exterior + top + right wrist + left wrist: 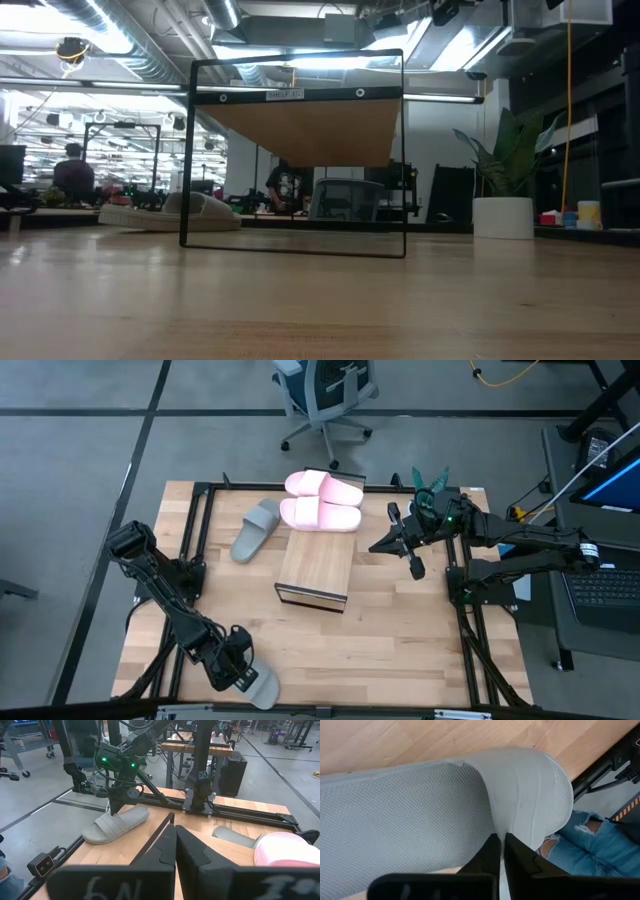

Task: Pick and place slides into the shelf
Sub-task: Put the left gray slipper on the shelf

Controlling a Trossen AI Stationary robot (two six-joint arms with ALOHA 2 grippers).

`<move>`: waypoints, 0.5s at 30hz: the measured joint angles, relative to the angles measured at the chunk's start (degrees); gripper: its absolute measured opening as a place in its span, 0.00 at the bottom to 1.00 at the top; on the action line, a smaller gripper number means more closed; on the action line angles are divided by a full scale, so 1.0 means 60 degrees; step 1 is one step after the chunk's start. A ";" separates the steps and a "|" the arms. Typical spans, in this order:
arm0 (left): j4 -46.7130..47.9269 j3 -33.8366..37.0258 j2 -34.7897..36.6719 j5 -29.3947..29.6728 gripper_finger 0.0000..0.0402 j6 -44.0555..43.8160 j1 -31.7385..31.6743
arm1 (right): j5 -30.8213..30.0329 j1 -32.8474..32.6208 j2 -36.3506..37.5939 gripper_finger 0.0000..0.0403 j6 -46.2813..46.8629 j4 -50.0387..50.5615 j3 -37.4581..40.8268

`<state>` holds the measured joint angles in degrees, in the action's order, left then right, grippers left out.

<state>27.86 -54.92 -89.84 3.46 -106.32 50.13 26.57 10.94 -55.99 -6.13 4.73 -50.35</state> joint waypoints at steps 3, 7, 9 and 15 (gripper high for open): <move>-0.0030 0.0000 0.0011 0.0000 0.01 0.0004 0.0000 | 0.0000 0.0000 0.0000 0.01 0.0004 -0.0004 0.0000; -0.0149 0.0000 0.0368 0.0348 0.01 0.0108 -0.0022 | 0.0001 0.0001 0.0005 0.01 -0.0011 -0.0129 -0.0003; -0.0191 0.0000 0.0697 0.0886 0.00 0.0261 -0.0041 | 0.0002 0.0000 0.0044 0.01 -0.0015 -0.0080 -0.0101; -0.0090 -0.0008 0.1721 0.2477 0.00 0.0804 -0.0040 | 0.0006 0.0000 0.0481 0.01 -0.0329 -0.0032 -0.0419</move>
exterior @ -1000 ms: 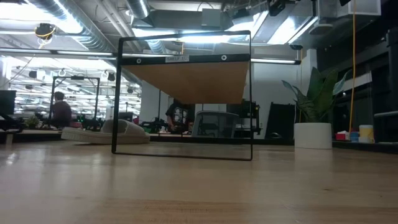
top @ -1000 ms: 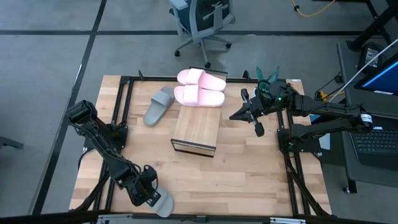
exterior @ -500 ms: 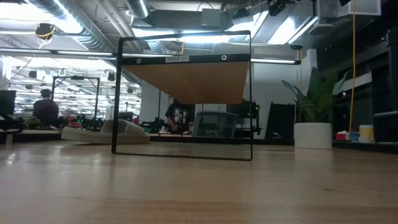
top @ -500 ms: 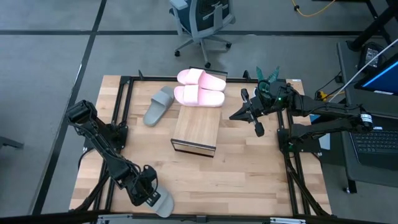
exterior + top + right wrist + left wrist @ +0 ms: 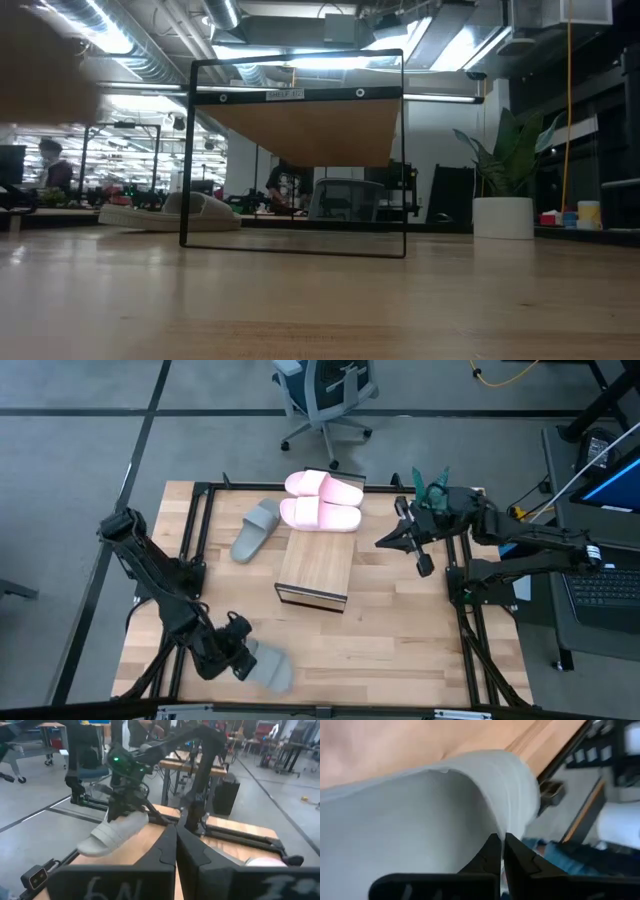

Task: Pick and place slides into the shelf
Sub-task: Put the left gray slipper on the shelf

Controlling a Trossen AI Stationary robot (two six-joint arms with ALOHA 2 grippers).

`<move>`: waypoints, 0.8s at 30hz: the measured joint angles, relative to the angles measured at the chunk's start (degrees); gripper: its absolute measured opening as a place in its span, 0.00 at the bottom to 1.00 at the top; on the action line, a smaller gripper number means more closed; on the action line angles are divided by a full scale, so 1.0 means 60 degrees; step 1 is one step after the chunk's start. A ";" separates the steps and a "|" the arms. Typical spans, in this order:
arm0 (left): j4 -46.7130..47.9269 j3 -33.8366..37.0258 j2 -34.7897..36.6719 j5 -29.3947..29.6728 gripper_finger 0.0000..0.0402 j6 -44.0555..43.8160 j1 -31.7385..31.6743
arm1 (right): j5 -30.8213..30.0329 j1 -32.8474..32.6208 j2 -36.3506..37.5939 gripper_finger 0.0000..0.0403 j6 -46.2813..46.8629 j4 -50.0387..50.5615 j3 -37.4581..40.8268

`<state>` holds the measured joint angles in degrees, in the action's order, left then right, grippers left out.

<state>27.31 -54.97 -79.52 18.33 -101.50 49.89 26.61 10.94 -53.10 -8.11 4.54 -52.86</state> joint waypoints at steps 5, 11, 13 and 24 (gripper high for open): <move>-0.0100 -0.0003 0.0858 0.1273 0.00 0.0513 0.0000 | -0.0003 0.0004 0.0549 0.01 -0.0192 0.0719 0.0000; -0.0637 -0.0006 0.1726 0.2133 0.00 0.1234 -0.0036 | -0.0548 0.0004 0.0884 0.01 -0.0222 0.2207 0.0000; -0.0798 -0.0006 0.1943 0.2499 0.00 0.1526 -0.0156 | -0.0754 0.0007 0.0903 0.01 -0.0320 0.2513 0.0000; -0.2633 -0.0094 0.2625 0.2668 0.00 0.4549 -0.1736 | -0.0678 0.0033 0.1520 0.01 -0.0510 0.1725 0.0544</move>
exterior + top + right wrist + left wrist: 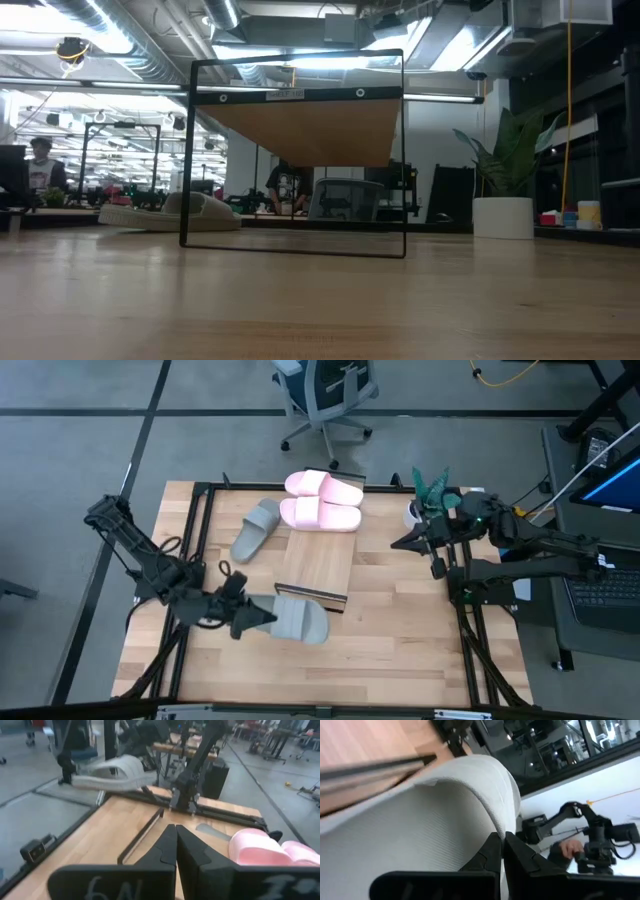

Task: Pick and place slides into the shelf
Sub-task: Put the left gray slipper on the shelf

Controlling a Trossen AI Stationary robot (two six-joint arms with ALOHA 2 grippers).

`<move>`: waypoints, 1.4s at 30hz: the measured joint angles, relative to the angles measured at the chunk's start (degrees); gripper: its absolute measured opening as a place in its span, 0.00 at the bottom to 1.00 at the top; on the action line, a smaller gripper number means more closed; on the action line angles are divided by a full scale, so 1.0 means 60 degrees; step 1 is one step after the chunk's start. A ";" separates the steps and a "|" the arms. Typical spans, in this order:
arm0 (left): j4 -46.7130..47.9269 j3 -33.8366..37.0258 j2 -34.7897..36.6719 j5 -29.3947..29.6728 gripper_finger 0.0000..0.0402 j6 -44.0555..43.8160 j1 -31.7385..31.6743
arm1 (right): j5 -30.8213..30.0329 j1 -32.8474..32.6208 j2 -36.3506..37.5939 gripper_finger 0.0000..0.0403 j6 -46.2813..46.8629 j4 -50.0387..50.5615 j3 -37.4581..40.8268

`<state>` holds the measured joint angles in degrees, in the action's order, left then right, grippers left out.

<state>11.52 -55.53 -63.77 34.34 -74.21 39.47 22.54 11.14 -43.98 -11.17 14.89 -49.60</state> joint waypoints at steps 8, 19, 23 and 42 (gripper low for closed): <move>0.0131 -0.0772 0.0033 -0.1094 0.00 0.1225 -0.1477 | 0.0001 0.0000 0.1064 0.01 0.0843 -0.1128 0.1325; 0.0532 -0.1184 0.0012 -0.3056 0.00 0.2068 -0.3783 | 0.0001 0.0000 0.1749 0.01 0.1115 -0.2972 0.3108; 0.0541 -0.1184 -0.0055 -0.4012 0.00 0.2228 -0.4698 | 0.0001 0.0000 0.1759 0.01 0.1142 -0.3044 0.3161; -0.0701 -0.1184 -0.0980 -0.7311 0.00 0.2323 -0.6975 | -0.0189 0.0000 0.1748 0.01 0.1311 -0.3119 0.3161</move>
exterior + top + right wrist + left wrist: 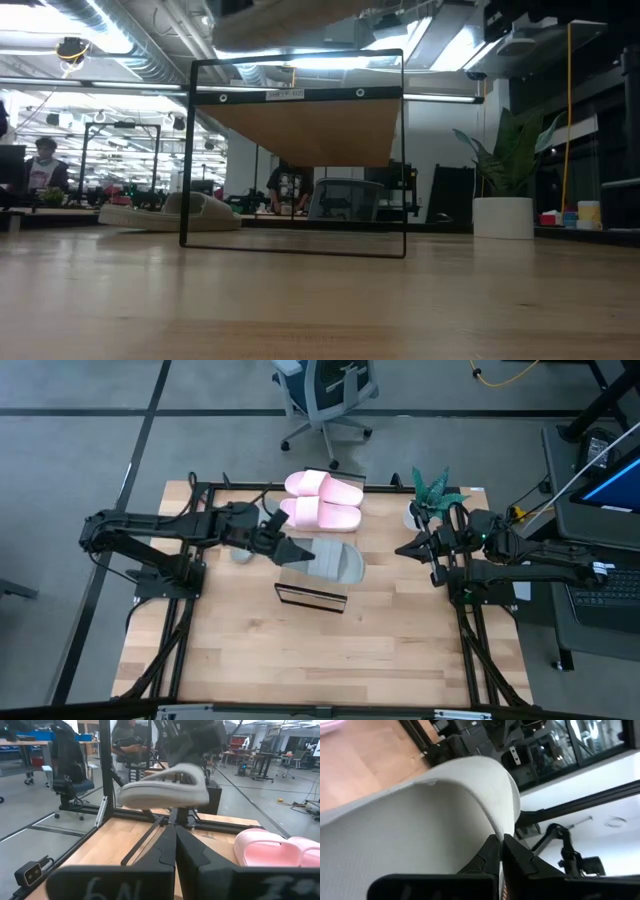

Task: Pick and place slides into the shelf
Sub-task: Put the left gray slipper on the shelf

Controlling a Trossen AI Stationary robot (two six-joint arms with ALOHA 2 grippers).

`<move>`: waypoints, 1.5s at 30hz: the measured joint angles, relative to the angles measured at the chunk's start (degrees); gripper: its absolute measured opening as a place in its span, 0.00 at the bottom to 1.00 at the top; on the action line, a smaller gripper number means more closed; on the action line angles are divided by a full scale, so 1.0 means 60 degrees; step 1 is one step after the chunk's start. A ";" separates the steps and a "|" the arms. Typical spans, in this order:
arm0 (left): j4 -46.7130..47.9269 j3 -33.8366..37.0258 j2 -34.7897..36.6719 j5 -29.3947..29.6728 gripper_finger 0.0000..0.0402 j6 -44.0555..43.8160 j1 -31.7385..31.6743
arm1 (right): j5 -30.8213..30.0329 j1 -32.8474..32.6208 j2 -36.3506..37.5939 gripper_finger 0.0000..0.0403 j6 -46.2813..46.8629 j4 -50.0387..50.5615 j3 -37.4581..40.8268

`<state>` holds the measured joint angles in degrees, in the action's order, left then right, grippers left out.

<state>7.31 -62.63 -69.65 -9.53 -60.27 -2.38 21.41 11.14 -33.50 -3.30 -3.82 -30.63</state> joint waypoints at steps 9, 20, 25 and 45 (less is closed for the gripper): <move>-0.0299 -0.0004 -0.0474 -0.0857 0.00 0.0149 -0.0699 | 0.0000 -0.0002 0.0000 0.01 0.0049 -0.0033 0.0000; -0.0325 -0.0004 -0.0569 -0.1123 0.00 0.0104 -0.1098 | -0.0136 -0.0002 -0.0004 0.01 -0.0163 -0.0035 0.0000; -0.0336 -0.0011 -0.0687 -0.1143 0.00 0.0102 -0.1253 | -0.0138 0.0000 -0.0007 0.01 -0.0239 -0.0035 0.0000; 0.2028 -0.3190 -0.2405 -0.1640 0.00 0.1815 -0.1327 | -0.0143 0.0000 -0.0022 0.01 -0.0206 -0.0031 0.0004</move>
<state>19.48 -81.77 -84.07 -19.37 -49.38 -10.34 20.55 11.14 -33.63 -4.54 -4.01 -30.61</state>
